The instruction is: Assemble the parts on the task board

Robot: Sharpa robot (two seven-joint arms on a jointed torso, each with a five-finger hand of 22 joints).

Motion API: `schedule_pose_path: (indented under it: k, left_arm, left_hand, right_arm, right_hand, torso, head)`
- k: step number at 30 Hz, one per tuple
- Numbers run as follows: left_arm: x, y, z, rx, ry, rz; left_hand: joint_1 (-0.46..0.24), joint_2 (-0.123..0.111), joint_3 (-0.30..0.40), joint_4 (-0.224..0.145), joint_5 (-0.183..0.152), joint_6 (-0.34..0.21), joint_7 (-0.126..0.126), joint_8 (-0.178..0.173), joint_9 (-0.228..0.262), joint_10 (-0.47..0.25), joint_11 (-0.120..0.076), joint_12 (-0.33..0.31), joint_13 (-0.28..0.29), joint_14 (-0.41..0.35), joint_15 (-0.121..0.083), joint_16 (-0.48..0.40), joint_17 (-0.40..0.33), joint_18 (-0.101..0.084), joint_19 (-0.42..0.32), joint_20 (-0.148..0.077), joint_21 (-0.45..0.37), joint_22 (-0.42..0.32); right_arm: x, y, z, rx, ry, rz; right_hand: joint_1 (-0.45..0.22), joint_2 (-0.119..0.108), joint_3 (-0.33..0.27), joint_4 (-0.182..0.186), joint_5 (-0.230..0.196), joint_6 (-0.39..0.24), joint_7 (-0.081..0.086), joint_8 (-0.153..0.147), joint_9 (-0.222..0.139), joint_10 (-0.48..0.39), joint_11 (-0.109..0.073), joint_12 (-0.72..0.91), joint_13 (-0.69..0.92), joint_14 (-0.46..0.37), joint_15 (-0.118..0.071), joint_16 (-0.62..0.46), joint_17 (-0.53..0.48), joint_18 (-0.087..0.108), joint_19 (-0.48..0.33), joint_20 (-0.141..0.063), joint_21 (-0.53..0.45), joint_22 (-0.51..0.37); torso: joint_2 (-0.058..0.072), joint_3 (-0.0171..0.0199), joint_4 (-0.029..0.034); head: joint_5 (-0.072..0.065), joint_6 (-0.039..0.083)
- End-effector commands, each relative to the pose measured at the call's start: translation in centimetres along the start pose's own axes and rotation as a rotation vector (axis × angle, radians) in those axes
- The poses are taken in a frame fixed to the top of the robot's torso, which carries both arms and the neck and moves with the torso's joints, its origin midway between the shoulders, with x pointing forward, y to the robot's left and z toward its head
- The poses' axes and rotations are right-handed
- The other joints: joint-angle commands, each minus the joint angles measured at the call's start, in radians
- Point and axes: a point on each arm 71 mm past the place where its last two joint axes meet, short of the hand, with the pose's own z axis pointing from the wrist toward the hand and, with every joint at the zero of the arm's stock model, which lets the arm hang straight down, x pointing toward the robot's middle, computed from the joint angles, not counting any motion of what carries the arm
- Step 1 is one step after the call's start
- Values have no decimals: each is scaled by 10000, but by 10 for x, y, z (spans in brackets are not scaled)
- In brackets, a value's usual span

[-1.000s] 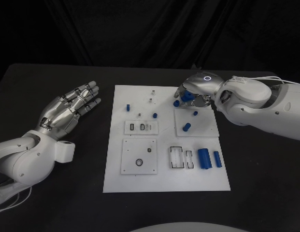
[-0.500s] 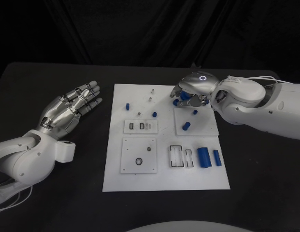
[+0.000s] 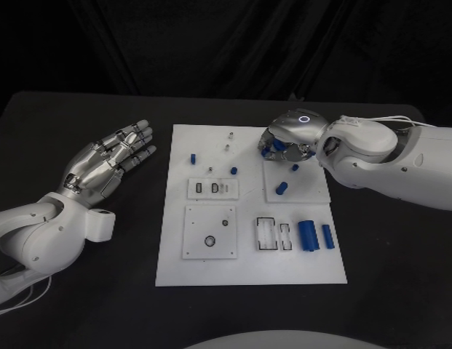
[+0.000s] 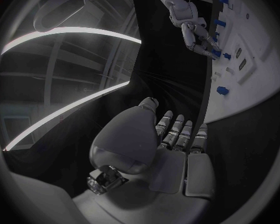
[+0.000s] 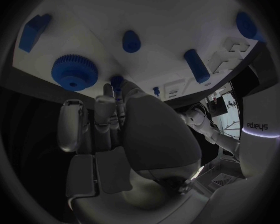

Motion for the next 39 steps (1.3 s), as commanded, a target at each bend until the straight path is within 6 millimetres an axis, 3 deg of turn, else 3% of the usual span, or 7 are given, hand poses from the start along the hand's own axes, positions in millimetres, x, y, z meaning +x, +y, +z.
schedule_pose_path:
  k: [1, 12, 14, 16, 23, 33, 39]
  left_arm:
    - [2, -19, -2, 2708, 212, -135]
    - [0, -18, -1, 2675, 215, -130]
    - [0, -18, -1, 2671, 212, -129]
    - [-1, -18, -2, 2666, 205, -126]
    - [-2, -18, -2, 2654, 191, -112]
    - [0, -16, 0, 2645, 229, -125]
    - [1, -15, 2, 2634, 280, -156]
  left_hand:
    - [102, -7, 88, -8, 49, 46, 23, 6, 16, -27, 62, 55, 5, 2, 62, 47, 14, 164, -6, 65, 6, 13]
    - [115, 0, 132, -17, 48, 165, 101, 30, 33, -20, 65, 78, 8, 22, 81, 83, 18, 155, 12, 74, 12, 17]
    - [115, 0, 132, -17, 48, 165, 101, 30, 33, -20, 65, 78, 8, 22, 81, 83, 18, 155, 12, 74, 12, 17]
    - [118, 2, 144, -20, 49, 210, 120, 39, 39, -18, 67, 84, 9, 24, 84, 86, 18, 153, 13, 76, 12, 17]
    - [124, 4, 158, -25, 51, 242, 139, 46, 44, -16, 68, 88, 9, 28, 89, 93, 18, 151, 17, 77, 13, 18]
    - [133, 4, 178, -35, 57, 301, 155, 58, 52, -6, 73, 105, 12, 35, 92, 109, 20, 147, 23, 78, 15, 19]
    - [141, 6, 194, -42, 64, 320, 167, 64, 54, -3, 75, 110, 12, 38, 95, 113, 20, 145, 22, 78, 13, 18]
  right_arm:
    - [3, -2, -1, 141, 94, -75]
    - [2, -4, -1, 247, -245, -37]
    - [1, -4, -2, 222, -416, -20]
    - [-1, -3, -2, 167, -657, 8]
    - [-13, 4, 2, -68, -1498, 116]
    - [-41, 17, 39, -330, -1935, 707]
    - [-43, 21, 59, -362, -1773, 853]
  right_hand:
    - [29, -75, 80, 24, 42, 38, -5, -13, 6, 84, 34, -92, -12, -13, 110, 25, -14, -178, 17, 83, -5, 1]
    - [447, 104, 652, -314, -148, 1175, 45, 487, 378, 1009, -148, -277, 22, 67, -1, 75, 131, -177, 75, 43, 21, 116]
    - [522, 150, 744, -440, -339, 1379, 46, 599, 504, 1298, -242, -319, 25, 99, -85, 52, 123, -184, 101, -28, 30, 147]
    - [567, 189, 933, -541, -1000, 1474, 63, 644, 636, 1556, -311, -461, 14, 193, -149, 66, 215, -203, 173, -113, 70, 236]
    - [441, 111, 1055, -553, -1275, 1602, 28, 700, 798, 1818, -361, -628, 19, 329, -196, 120, 399, -246, 315, -161, 166, 424]
    - [225, -17, 1134, -448, -1404, 1415, 44, 546, 878, 1825, -314, -938, 0, 448, -170, 180, 596, -270, 390, -159, 202, 520]
    - [263, -32, 1200, -488, -1306, 1415, 68, 525, 906, 1851, -304, -997, 8, 462, -163, 184, 624, -270, 396, -151, 201, 529]
  torso:
    - [7, -3, 11]
    - [8, 7, 4]
    - [10, 7, 3]
    - [10, 9, -7]
    - [5, 8, -17]
    - [10, -7, -16]
    - [13, -23, 10]
  head:
    - [3, -20]
    - [-2, -41]
    - [0, -28]
    - [18, 13]
    - [102, 83]
    - [341, 79]
    - [273, 80]
